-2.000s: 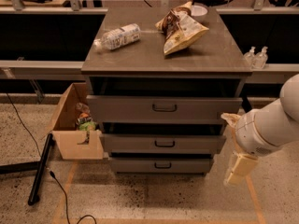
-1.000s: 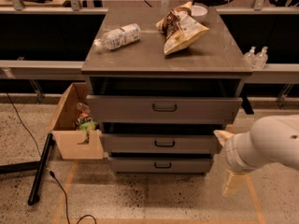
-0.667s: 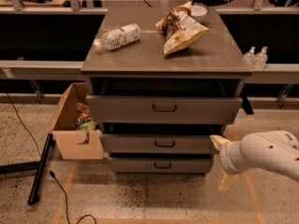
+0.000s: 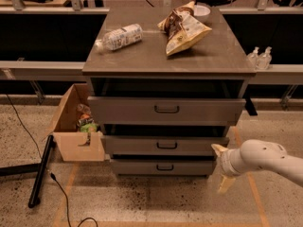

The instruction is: Open bottom drawer

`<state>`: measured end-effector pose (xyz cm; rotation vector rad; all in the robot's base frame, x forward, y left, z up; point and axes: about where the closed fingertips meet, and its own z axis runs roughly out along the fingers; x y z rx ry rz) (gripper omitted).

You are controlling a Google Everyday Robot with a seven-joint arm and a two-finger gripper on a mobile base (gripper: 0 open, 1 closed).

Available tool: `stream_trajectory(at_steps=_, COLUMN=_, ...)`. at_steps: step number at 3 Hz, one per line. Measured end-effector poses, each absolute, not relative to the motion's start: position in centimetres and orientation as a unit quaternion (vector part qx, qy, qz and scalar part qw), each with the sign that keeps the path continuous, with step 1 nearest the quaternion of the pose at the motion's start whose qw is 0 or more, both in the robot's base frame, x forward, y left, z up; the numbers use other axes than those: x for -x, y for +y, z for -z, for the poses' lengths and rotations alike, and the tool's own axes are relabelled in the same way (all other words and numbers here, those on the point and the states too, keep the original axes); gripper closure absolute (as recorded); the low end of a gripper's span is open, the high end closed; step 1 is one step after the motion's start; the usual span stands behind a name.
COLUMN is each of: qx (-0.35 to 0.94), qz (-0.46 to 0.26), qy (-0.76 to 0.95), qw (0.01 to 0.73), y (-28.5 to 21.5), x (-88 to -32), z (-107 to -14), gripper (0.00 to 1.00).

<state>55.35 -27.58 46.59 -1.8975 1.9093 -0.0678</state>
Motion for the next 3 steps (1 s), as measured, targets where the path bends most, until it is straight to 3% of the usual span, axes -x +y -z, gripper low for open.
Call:
stream_trajectory(at_steps=1, qx=0.678, qz=-0.019, qy=0.712, qw=0.181, y=-29.4, x=-52.9, z=-42.0, gripper=0.0)
stream_trajectory(at_steps=3, qx=0.68, qz=-0.037, qy=0.708, qw=0.185, y=-29.4, x=-52.7, z=-39.0, gripper=0.0)
